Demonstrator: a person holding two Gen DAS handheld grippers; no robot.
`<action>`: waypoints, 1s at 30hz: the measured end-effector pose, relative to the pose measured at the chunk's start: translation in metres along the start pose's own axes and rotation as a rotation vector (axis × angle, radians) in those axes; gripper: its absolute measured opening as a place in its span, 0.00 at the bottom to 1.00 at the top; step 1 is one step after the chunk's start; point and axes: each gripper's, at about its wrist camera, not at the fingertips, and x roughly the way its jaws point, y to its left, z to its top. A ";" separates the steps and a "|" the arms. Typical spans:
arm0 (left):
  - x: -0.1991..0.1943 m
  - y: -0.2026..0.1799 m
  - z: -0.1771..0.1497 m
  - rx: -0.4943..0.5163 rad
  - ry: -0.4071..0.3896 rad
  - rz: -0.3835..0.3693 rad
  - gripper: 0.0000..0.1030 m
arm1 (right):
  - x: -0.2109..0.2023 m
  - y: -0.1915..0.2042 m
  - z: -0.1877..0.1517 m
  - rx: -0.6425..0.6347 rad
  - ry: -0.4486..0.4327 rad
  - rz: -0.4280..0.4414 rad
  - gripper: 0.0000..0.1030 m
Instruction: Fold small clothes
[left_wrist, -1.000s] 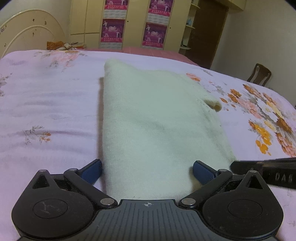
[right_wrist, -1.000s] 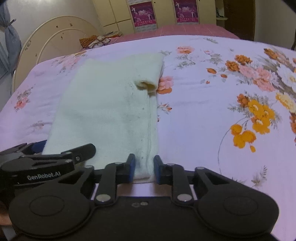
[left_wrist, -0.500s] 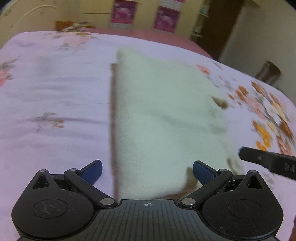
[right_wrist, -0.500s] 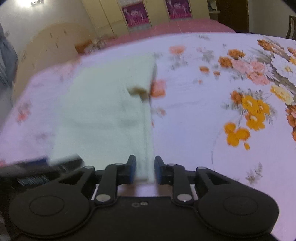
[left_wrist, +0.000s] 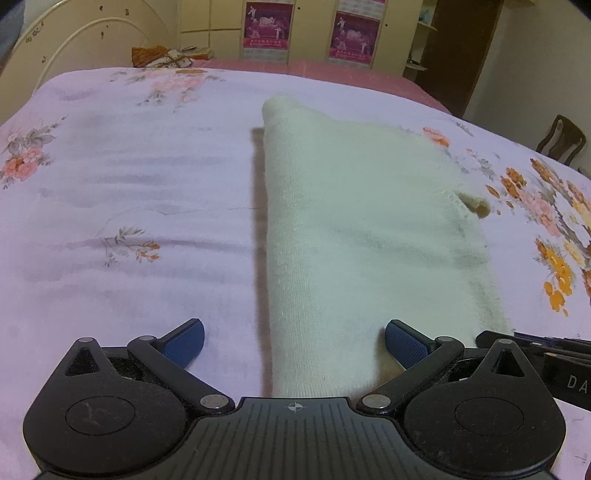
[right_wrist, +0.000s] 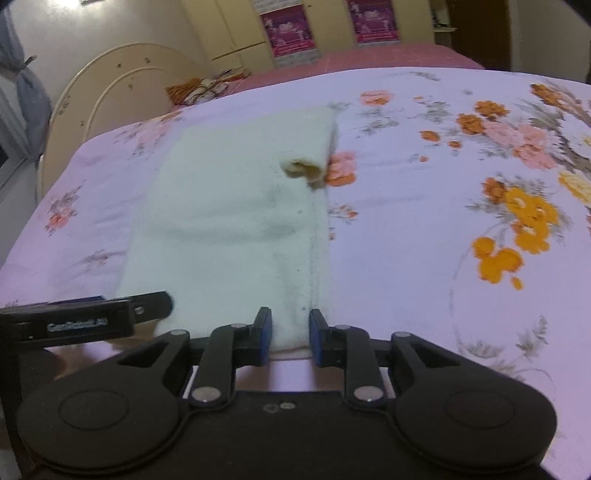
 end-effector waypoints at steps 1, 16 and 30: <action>0.001 -0.001 0.001 -0.001 -0.001 0.006 1.00 | 0.002 0.000 0.000 0.006 0.002 0.007 0.20; 0.007 -0.027 0.001 0.041 0.002 0.013 1.00 | -0.009 -0.017 -0.004 -0.052 0.002 -0.065 0.19; 0.012 -0.019 0.004 0.048 0.027 -0.011 1.00 | 0.026 0.012 0.069 -0.138 -0.214 -0.089 0.23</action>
